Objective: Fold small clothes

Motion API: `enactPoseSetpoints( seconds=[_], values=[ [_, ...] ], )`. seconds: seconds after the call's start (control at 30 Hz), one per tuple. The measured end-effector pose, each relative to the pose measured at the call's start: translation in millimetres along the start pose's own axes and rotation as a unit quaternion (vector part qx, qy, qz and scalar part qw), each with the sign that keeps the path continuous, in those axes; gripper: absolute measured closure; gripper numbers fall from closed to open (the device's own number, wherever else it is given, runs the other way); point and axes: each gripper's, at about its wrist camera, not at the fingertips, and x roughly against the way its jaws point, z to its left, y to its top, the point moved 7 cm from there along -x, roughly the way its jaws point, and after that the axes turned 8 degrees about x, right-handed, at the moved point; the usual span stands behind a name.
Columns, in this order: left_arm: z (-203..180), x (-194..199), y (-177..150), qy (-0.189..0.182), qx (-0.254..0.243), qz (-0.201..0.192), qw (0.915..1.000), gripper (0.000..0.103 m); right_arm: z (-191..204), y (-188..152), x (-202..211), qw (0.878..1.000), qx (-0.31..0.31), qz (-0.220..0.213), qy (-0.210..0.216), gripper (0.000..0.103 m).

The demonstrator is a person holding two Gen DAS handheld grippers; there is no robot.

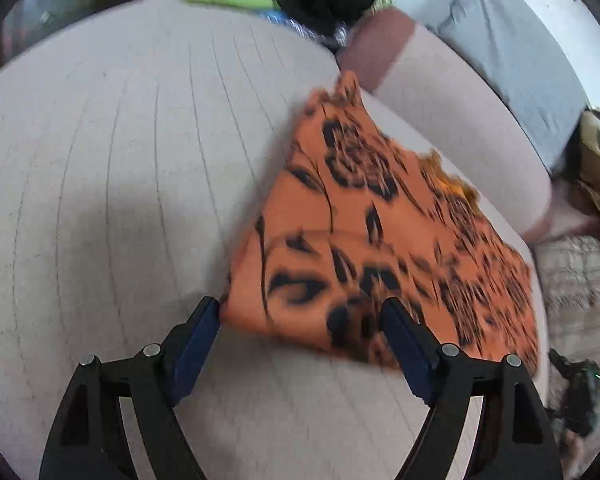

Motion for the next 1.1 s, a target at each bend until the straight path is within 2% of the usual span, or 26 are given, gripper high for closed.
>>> enactPoseSetpoints(
  seconds=[0.03, 0.1, 0.13, 0.17, 0.2, 0.23, 0.27, 0.3, 0.33, 0.43, 0.6, 0.73, 0.8, 0.87, 0.9, 0.93, 0.97, 1.0, 1.03, 1.07, 1.1],
  values=[
    [-1, -4, 6, 0.014, 0.005, -0.015, 0.9998, 0.02, -1, 4, -7, 1.0, -0.025, -0.01, -0.005, 0.018],
    [-2, -15, 18, 0.028, 0.028, -0.015, 0.9991, 0.021, -3, 14, -12, 0.998, -0.055, -0.036, -0.021, 0.018],
    [-4, -20, 23, 0.027, 0.024, -0.014, 0.9993, 0.054, -5, 22, -12, 0.995, -0.079, -0.055, -0.028, 0.018],
    [-7, -28, 28, 0.038, 0.016, -0.004, 0.9992, 0.081, -6, 26, -15, 0.993, -0.091, -0.064, -0.032, 0.018],
    [-7, -32, 30, 0.032, 0.024, 0.008, 0.9992, 0.084, -5, 31, -18, 0.993, -0.088, -0.07, -0.038, 0.025],
    [-9, -32, 34, 0.031, 0.028, 0.01, 0.9991, 0.085, -6, 35, -22, 0.993, -0.084, -0.069, -0.05, 0.058],
    [-12, -31, 38, 0.031, 0.024, 0.012, 0.9992, 0.086, -7, 34, -33, 0.994, -0.088, -0.05, -0.049, 0.08],
    [-18, -25, 42, 0.027, 0.015, 0.005, 0.9995, 0.086, -7, 34, -38, 0.994, -0.089, -0.037, -0.047, 0.086],
    [-23, -16, 47, 0.022, 0.004, -0.004, 0.9997, 0.086, -5, 36, -36, 0.995, -0.077, -0.039, -0.051, 0.087],
    [-40, 23, 59, -0.002, -0.016, -0.035, 0.9993, 0.087, 19, 44, -14, 0.998, -0.039, -0.05, -0.03, 0.089],
    [-55, 92, 46, -0.04, -0.039, -0.065, 0.9963, 0.088, 73, 44, 30, 0.998, 0.035, -0.057, -0.01, 0.09],
    [-24, 137, 9, -0.043, -0.049, -0.064, 0.9958, 0.087, 89, 3, 78, 0.997, 0.069, -0.046, 0.005, 0.09],
    [7, 130, -19, -0.019, -0.045, -0.041, 0.998, 0.082, 77, -29, 89, 0.996, 0.084, -0.016, -0.004, 0.087],
    [42, 101, -44, 0.028, -0.048, -0.005, 0.9985, 0.079, 44, -63, 91, 0.994, 0.097, 0.018, -0.038, 0.082],
    [63, 85, -53, 0.054, -0.036, 0.025, 0.9976, 0.078, 24, -77, 88, 0.992, 0.102, 0.033, -0.061, 0.072],
    [73, 79, -55, 0.046, -0.021, 0.043, 0.9978, 0.073, -2, -92, 85, 0.989, 0.096, 0.063, -0.097, 0.059],
    [76, 83, -51, 0.026, -0.01, 0.039, 0.9989, 0.07, -15, -101, 87, 0.988, 0.085, 0.075, -0.1, 0.056],
    [76, 92, -40, 0.034, -0.016, 0.021, 0.9991, 0.064, -19, -104, 100, 0.993, 0.075, 0.06, -0.074, 0.051],
    [73, 97, -33, 0.039, -0.025, 0.005, 0.9989, 0.052, -20, -102, 112, 0.992, 0.079, 0.048, -0.085, 0.036],
    [67, 104, -23, 0.041, -0.042, -0.015, 0.9982, 0.043, -19, -98, 128, 0.99, 0.09, 0.027, -0.104, 0.033],
    [59, 108, -13, 0.04, -0.061, -0.029, 0.9969, 0.027, -15, -93, 138, 0.989, 0.099, 0.011, -0.109, 0.033]
  ],
)
